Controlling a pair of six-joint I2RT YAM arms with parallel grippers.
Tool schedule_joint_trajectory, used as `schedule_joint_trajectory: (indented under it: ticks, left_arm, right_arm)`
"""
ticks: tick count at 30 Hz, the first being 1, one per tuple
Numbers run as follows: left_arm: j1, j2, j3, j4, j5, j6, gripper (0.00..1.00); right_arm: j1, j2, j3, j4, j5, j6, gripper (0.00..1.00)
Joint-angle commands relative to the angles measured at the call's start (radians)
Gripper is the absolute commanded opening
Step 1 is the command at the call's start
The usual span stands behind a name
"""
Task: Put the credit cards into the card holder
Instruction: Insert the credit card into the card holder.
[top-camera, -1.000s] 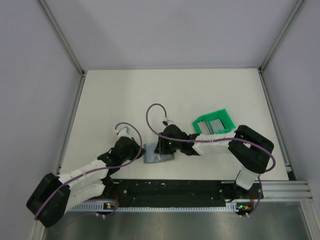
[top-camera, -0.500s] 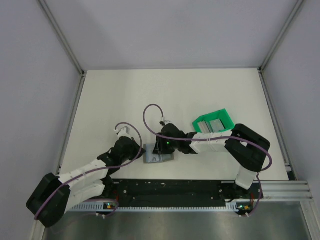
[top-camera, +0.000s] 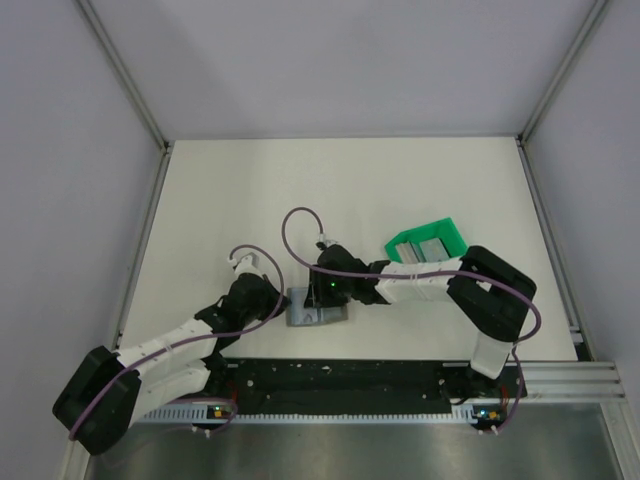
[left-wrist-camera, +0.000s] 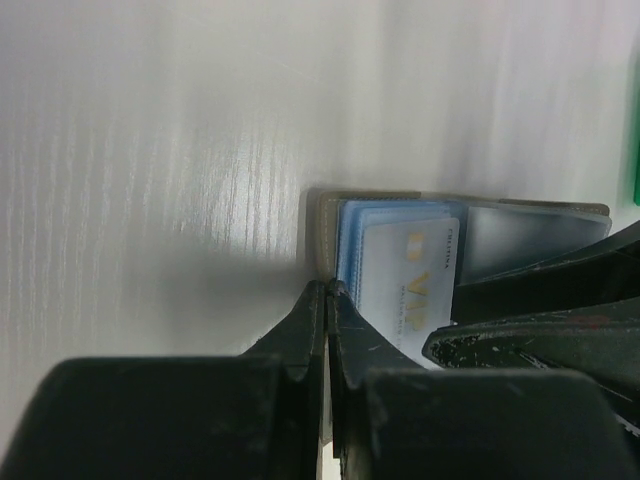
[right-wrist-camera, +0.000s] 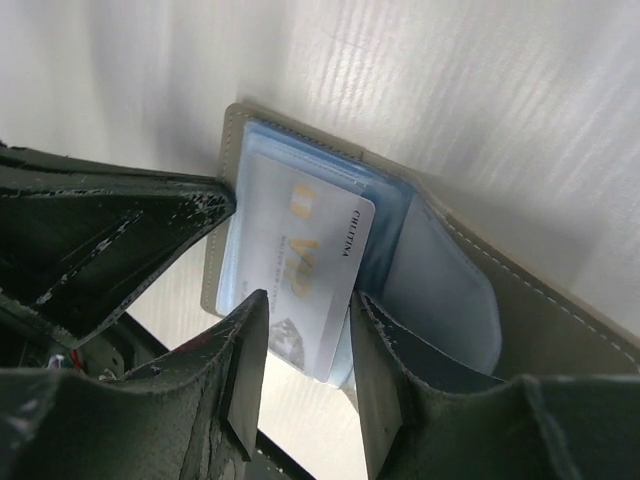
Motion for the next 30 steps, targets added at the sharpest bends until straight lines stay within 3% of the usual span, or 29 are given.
schedule_joint_trajectory:
  ticks: [1,6,23,30]
  left_arm:
    - [-0.003,-0.011,-0.007,-0.009,-0.004,0.004,0.0]
    - [-0.001,-0.02,-0.007,-0.015,-0.011,0.004,0.0]
    - [-0.001,-0.017,-0.008,-0.004,-0.001,0.004,0.0]
    - [-0.003,-0.02,-0.007,-0.007,-0.003,0.006,0.0]
  right_arm:
    - [0.014,-0.044,0.024,-0.081,0.137,-0.01,0.4]
    - [0.013,-0.074,0.012,-0.095,0.171,-0.01,0.41]
    - [0.014,0.005,0.032,0.031,-0.013,-0.011,0.33]
    - [0.018,-0.049,0.006,-0.001,0.087,-0.018,0.34]
